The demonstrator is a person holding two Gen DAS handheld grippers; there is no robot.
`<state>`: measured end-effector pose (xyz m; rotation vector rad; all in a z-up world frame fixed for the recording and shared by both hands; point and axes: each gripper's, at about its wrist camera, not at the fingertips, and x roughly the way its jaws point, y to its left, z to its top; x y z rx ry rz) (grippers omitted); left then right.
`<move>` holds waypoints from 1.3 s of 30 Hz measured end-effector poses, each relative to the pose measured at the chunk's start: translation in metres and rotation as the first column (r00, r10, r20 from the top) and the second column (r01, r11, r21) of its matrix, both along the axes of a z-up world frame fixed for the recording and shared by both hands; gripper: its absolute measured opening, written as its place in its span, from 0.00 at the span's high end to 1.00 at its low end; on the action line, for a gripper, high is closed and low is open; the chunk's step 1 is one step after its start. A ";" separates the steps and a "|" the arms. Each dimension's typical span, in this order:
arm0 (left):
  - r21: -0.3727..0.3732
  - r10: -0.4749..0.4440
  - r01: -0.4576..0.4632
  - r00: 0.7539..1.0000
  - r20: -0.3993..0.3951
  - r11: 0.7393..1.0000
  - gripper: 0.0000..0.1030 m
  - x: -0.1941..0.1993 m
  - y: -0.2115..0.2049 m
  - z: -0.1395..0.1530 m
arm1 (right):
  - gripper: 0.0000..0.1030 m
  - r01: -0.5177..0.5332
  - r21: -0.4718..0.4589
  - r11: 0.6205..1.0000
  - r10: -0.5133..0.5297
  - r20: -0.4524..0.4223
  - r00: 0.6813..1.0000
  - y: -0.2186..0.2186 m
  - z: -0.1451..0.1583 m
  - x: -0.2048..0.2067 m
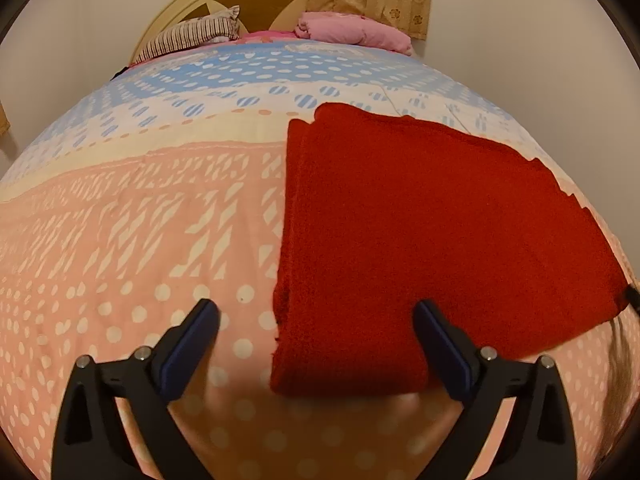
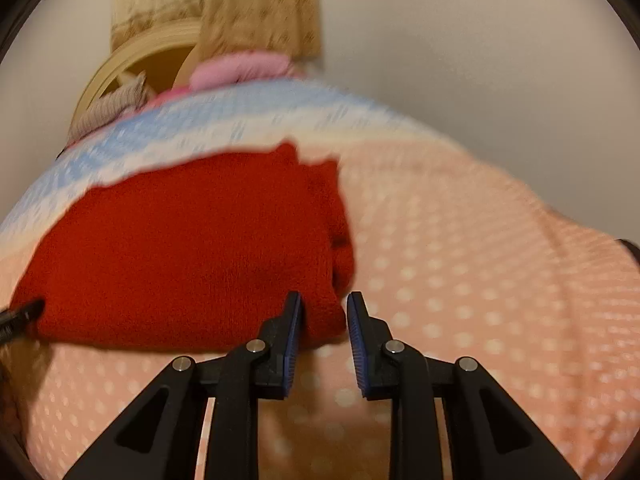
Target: Fold small clothes
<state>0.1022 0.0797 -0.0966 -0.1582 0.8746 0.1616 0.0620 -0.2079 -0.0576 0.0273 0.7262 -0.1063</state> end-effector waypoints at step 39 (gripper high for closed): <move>-0.541 0.101 0.022 0.975 0.197 0.841 0.14 0.001 0.007 0.002 | 0.77 -0.329 0.106 0.938 0.336 -0.052 0.940 0.131 -0.023 0.027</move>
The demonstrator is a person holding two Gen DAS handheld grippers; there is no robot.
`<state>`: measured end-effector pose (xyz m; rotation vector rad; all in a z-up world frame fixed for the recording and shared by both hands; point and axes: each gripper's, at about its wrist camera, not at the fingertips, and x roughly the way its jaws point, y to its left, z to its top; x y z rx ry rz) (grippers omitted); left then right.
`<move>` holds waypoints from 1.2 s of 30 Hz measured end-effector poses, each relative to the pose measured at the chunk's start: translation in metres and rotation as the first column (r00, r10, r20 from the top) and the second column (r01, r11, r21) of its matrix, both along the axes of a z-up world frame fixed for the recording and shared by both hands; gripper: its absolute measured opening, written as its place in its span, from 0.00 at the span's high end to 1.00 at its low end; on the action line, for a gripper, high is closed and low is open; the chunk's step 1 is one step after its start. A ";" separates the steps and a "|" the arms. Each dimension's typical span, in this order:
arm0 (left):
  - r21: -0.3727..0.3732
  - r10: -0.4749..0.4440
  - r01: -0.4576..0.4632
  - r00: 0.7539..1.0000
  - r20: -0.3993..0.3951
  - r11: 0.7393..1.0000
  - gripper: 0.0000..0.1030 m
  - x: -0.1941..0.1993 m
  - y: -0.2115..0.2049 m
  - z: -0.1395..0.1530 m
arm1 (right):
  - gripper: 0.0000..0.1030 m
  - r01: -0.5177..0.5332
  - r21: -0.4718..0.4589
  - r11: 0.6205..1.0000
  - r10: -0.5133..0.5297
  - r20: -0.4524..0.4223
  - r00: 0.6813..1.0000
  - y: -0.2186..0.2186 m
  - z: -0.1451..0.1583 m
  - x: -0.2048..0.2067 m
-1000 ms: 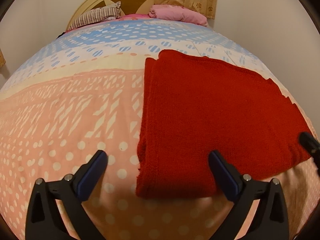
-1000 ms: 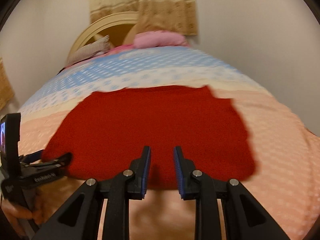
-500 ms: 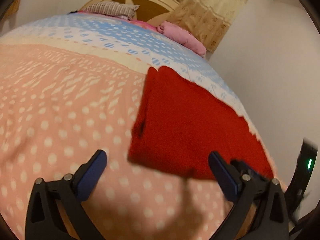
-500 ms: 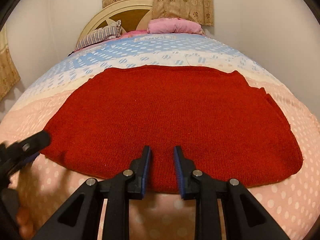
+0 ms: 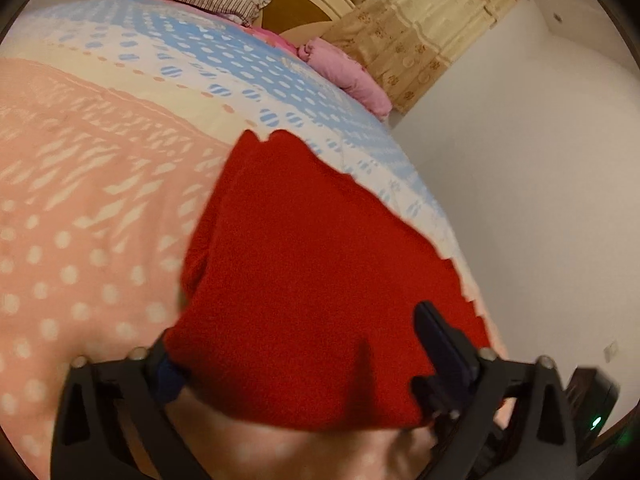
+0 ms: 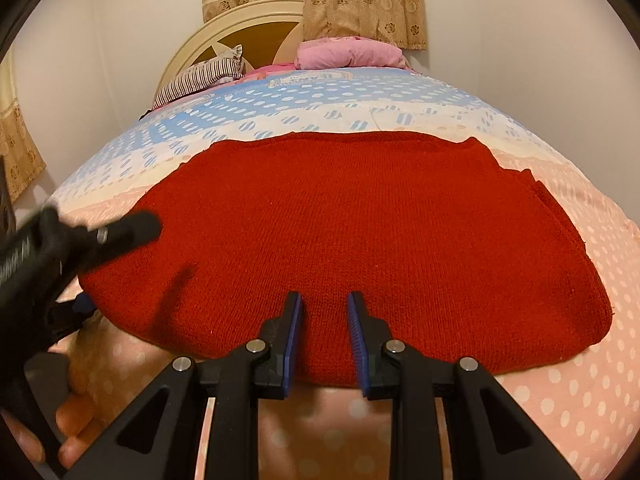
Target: Fold small clothes
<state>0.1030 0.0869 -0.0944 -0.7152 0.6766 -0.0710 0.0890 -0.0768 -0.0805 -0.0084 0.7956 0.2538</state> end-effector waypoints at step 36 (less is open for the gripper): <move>0.322 -0.051 0.023 0.996 0.078 0.946 0.79 0.015 -0.040 0.027 | 0.77 -0.070 0.172 0.983 0.079 -0.046 0.996 0.010 -0.006 0.004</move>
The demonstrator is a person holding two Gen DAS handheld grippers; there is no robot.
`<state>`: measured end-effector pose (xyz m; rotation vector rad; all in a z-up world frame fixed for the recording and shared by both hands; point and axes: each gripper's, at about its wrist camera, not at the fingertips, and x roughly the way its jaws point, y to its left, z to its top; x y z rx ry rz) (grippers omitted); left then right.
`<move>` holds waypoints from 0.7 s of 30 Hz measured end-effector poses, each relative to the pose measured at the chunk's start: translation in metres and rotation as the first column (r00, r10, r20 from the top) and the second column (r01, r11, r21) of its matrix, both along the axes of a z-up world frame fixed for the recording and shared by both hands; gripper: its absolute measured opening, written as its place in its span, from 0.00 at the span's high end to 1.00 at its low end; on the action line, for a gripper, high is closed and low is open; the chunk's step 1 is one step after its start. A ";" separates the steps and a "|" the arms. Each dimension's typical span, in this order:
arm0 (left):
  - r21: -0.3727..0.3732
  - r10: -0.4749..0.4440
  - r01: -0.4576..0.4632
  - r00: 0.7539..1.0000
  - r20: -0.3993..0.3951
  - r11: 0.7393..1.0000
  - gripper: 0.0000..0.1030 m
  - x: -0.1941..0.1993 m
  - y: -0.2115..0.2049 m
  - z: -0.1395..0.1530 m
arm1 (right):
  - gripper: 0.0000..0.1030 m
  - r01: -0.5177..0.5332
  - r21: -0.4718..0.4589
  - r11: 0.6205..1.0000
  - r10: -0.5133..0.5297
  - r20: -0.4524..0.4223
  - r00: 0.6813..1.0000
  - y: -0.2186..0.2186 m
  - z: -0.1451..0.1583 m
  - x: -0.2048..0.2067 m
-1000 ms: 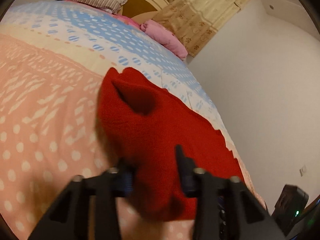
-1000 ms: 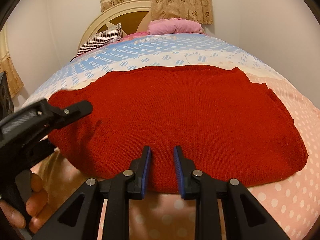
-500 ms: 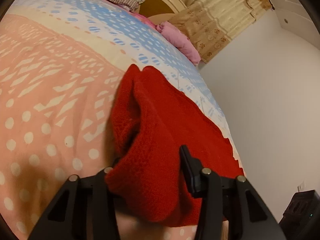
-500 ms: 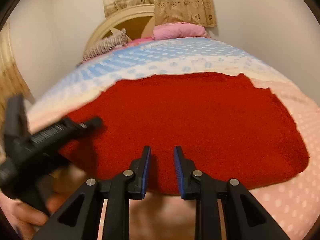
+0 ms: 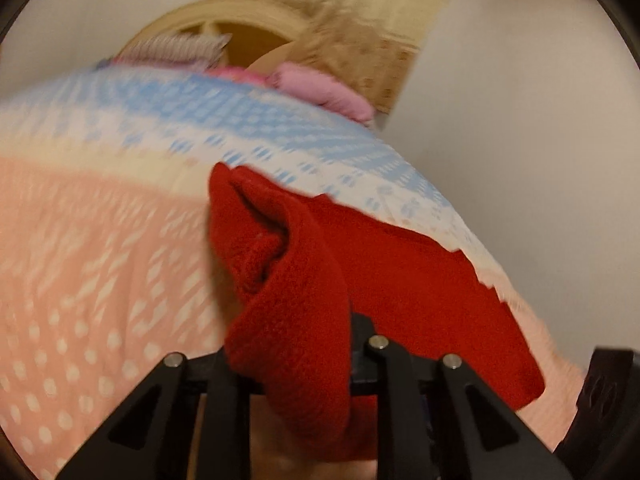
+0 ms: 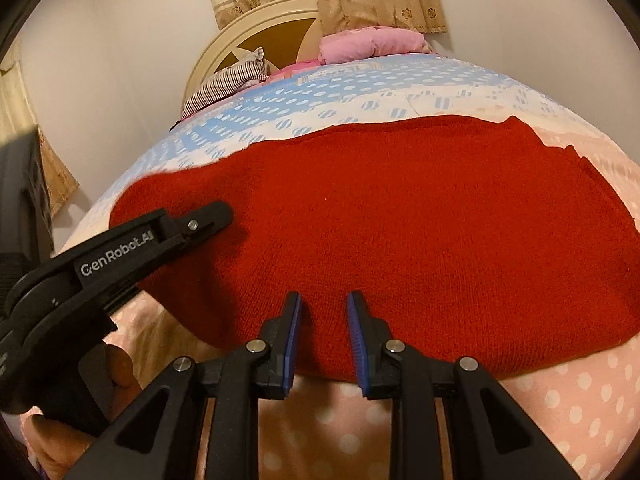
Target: Fold small clothes
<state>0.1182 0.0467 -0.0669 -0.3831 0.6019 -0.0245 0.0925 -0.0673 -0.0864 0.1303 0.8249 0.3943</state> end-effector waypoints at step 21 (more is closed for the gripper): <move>0.062 -0.189 0.193 0.980 -0.057 0.979 0.80 0.017 -0.027 -0.007 | 0.76 0.029 0.168 0.985 -0.027 -0.014 1.000 -0.061 0.025 -0.002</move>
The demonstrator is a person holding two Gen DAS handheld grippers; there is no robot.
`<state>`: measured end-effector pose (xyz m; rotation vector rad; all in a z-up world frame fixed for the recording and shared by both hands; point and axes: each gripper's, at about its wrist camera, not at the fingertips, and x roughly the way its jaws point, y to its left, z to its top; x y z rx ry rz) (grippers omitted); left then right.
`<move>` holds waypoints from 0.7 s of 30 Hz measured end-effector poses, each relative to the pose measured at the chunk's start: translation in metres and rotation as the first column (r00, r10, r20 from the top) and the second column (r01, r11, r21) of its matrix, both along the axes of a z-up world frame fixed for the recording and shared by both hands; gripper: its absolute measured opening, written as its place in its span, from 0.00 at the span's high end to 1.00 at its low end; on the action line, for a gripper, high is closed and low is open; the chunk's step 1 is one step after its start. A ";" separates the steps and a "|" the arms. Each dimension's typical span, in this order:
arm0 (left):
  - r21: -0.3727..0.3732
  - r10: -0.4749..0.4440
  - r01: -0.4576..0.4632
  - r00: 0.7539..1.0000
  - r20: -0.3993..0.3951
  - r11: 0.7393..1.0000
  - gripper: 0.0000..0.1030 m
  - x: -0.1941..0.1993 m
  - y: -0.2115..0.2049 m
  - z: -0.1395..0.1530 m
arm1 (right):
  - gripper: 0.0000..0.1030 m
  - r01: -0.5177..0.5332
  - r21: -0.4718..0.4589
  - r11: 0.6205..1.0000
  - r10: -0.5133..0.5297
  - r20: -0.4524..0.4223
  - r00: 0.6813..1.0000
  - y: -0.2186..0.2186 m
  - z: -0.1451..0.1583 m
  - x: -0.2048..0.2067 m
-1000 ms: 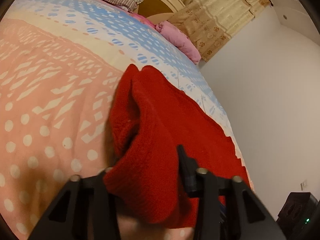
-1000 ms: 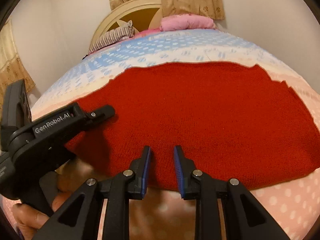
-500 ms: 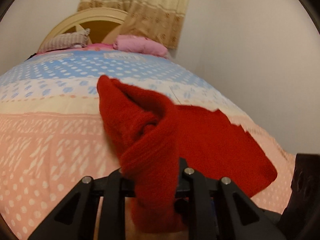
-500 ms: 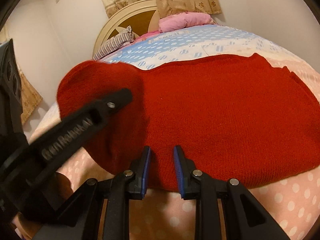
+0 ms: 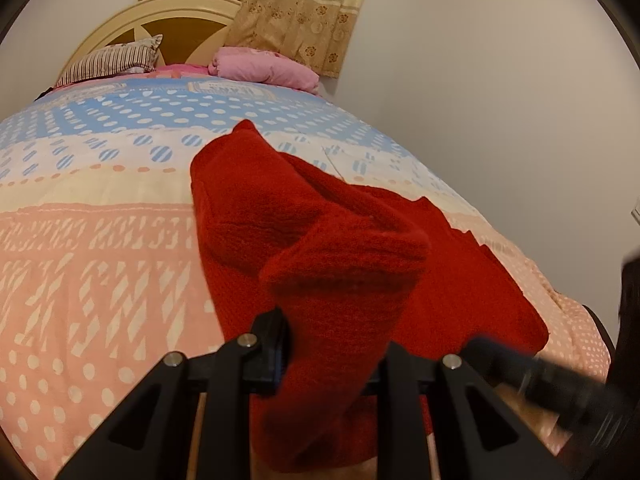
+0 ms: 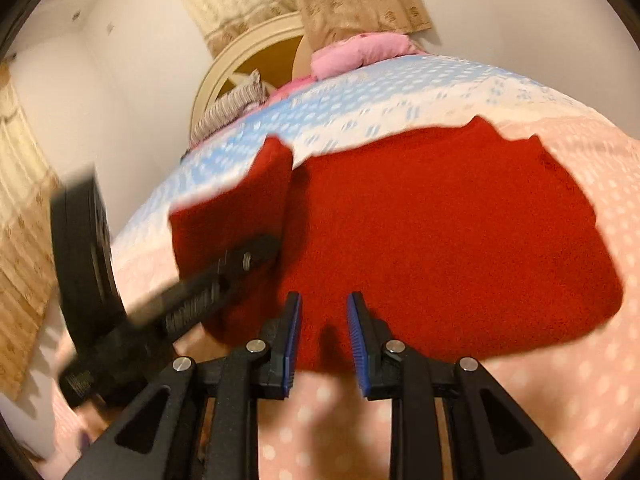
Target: Fold small clothes
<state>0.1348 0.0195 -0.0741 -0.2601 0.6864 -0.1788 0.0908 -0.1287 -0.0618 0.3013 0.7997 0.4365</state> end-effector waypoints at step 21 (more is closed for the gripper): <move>-0.076 -0.010 0.010 1.000 -0.002 0.997 0.80 0.000 0.004 -0.002 | 0.49 -0.352 -0.155 0.923 0.339 -0.101 0.935 0.124 0.016 0.158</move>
